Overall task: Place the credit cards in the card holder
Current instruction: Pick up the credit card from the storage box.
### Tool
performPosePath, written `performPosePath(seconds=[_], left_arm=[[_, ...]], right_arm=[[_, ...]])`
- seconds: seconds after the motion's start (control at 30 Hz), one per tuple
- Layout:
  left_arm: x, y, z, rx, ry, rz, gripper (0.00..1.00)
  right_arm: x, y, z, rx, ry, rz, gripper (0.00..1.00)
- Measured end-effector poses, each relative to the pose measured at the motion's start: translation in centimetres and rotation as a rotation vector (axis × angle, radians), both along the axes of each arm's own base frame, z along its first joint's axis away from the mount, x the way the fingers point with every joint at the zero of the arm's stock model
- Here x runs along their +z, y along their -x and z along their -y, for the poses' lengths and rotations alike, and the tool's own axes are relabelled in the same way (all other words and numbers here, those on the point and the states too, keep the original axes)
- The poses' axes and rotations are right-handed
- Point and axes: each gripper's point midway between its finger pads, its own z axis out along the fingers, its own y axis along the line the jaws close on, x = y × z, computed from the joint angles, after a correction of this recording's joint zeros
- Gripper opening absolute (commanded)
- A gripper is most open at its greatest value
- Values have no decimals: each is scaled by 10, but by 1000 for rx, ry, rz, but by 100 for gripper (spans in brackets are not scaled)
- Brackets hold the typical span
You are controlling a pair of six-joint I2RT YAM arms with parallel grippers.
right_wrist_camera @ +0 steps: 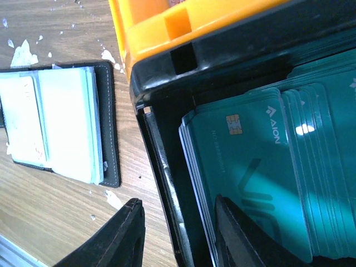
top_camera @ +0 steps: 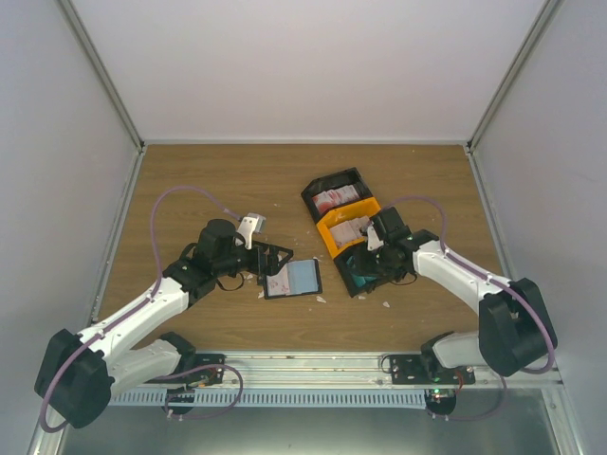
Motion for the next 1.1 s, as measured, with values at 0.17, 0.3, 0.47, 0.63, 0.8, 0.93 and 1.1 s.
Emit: performPosePath(seconds=[0.17, 0.3, 0.47, 0.63, 0.8, 0.93, 1.1], left_arm=[[0, 0, 0, 0, 0, 0, 99], [0, 0, 0, 1, -1, 0, 99], [0, 0, 0, 1, -1, 0, 99], [0, 0, 0, 1, -1, 0, 99], [-1, 0, 0, 2, -2, -1, 99], [-1, 0, -1, 4, -3, 0, 99], [-1, -1, -1, 8, -5, 1, 99]], right_arm=[[1, 3, -4, 23, -23, -12, 41], [-3, 7, -9, 49, -44, -32, 42], [-4, 7, -14, 63, -70, -39, 43], [-5, 5, -17, 68, -81, -36, 44], [-10, 2, -20, 76, -61, -31, 45], [-18, -2, -18, 71, -2, -29, 45], [-27, 1, -20, 119, 73, -40, 45]])
